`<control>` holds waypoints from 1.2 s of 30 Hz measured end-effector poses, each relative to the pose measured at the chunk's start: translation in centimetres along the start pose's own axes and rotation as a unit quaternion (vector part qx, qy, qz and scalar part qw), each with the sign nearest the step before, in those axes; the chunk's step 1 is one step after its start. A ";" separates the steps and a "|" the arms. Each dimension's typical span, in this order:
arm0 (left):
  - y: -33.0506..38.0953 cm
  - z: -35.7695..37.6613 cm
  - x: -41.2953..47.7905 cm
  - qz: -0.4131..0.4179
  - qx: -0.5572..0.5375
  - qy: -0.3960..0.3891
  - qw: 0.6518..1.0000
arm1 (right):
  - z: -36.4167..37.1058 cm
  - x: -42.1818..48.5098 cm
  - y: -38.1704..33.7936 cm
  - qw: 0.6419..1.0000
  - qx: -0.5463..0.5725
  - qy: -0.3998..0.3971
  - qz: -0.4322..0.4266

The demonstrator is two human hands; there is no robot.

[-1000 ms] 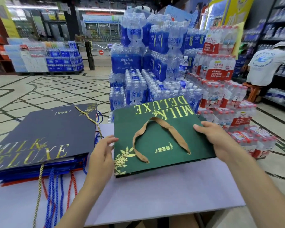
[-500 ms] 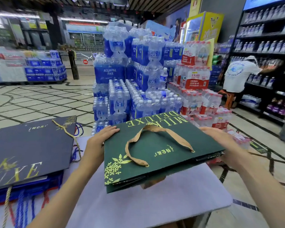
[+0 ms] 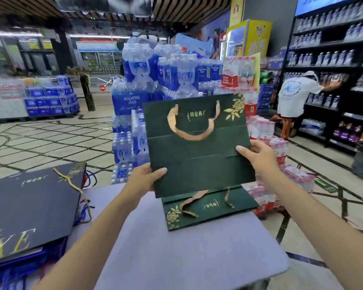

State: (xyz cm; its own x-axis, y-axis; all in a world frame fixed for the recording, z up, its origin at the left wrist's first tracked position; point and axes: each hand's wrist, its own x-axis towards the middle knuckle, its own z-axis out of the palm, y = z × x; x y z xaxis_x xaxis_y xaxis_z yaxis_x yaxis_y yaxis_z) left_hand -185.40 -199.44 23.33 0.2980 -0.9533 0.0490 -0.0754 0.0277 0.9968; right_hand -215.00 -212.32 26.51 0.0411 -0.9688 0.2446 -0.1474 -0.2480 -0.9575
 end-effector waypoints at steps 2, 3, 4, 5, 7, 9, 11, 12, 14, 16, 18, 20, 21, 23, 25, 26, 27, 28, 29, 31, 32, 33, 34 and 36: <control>-0.9 1.3 0.3 -0.047 -0.033 0.014 0.998 | 0.2 1.1 0.9 1.000 -0.018 -0.007 0.024; -1.3 2.1 0.3 -0.073 -0.042 0.022 0.996 | 0.2 1.6 1.8 0.999 -0.033 -0.013 0.042; -2.0 2.7 0.3 -0.099 -0.044 0.025 0.994 | 0.2 1.9 2.7 0.997 -0.047 -0.021 0.058; -2.9 3.1 0.4 -0.123 -0.039 0.023 0.991 | 0.2 2.1 3.8 0.995 -0.063 -0.027 0.078; -4.5 3.7 0.5 -0.154 -0.002 0.040 0.987 | 0.1 2.2 5.9 0.990 -0.084 -0.038 0.110; -5.9 4.0 0.4 -0.146 0.126 0.081 0.978 | 0.1 2.3 7.8 0.985 -0.099 -0.051 0.135; -7.0 4.3 0.0 -0.124 0.318 0.116 0.933 | 0.5 2.1 9.1 0.980 -0.110 -0.065 0.153; -7.4 4.6 -0.4 -0.113 0.392 0.129 0.904 | 0.8 2.0 9.6 0.977 -0.121 -0.071 0.160; -8.1 5.1 -1.0 -0.098 0.482 0.161 0.856 | 1.2 1.8 10.4 0.971 -0.140 -0.081 0.178; -8.6 5.5 -1.3 -0.089 0.510 0.182 0.836 | 1.4 2.0 11.0 0.966 -0.141 -0.092 0.196; -8.9 5.8 -1.3 -0.083 0.482 0.185 0.852 | 1.6 2.3 11.3 0.962 -0.150 -0.102 0.206; -9.1 5.9 -1.2 -0.076 0.429 0.190 0.880 | 1.6 2.3 11.2 0.960 -0.152 -0.113 0.208; -9.2 5.9 -1.1 -0.073 0.405 0.194 0.890 | 1.7 2.2 11.1 0.959 -0.150 -0.118 0.209; -9.4 6.0 -1.0 -0.066 0.364 0.196 0.908 | 1.5 2.0 11.0 0.960 -0.139 -0.122 0.208; -9.6 5.9 -0.7 -0.059 0.349 0.190 0.916 | 1.4 2.1 11.1 0.963 -0.124 -0.117 0.207; -9.6 5.8 -0.5 -0.058 0.349 0.189 0.916 | 1.5 2.2 11.3 0.965 -0.123 -0.113 0.204; -9.7 5.8 -0.2 -0.055 0.350 0.189 0.916 | 1.6 2.3 11.5 0.966 -0.122 -0.108 0.203; -9.7 5.8 0.0 -0.055 0.353 0.189 0.915 | 1.7 2.5 11.7 0.967 -0.122 -0.104 0.200; -9.7 5.8 0.1 -0.055 0.358 0.190 0.913 | 1.9 2.6 11.8 0.968 -0.120 -0.100 0.197; -9.8 5.8 0.3 -0.058 0.367 0.194 0.908 | 2.4 2.8 12.1 0.969 -0.126 -0.100 0.189; -9.8 5.8 0.3 -0.058 0.376 0.193 0.905 | 2.7 2.9 12.1 0.969 -0.131 -0.100 0.185; -9.8 5.8 0.2 -0.056 0.389 0.192 0.899 | 2.9 3.0 12.3 0.968 -0.137 -0.099 0.184; -9.7 5.8 0.1 -0.057 0.405 0.192 0.892 | 2.9 3.1 12.3 0.967 -0.147 -0.099 0.184; -9.7 5.5 0.1 -0.055 0.421 0.191 0.885 | 3.0 3.3 12.5 0.962 -0.182 -0.100 0.175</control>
State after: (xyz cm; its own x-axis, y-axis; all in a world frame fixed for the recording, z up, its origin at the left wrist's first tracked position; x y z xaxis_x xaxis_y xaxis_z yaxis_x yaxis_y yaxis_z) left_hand -189.87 -201.49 13.28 0.6347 -0.7613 0.1328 -0.6607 -0.4454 0.6043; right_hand -213.78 -218.60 14.88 0.1104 -0.9820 -0.1532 -0.5211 0.0740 -0.8503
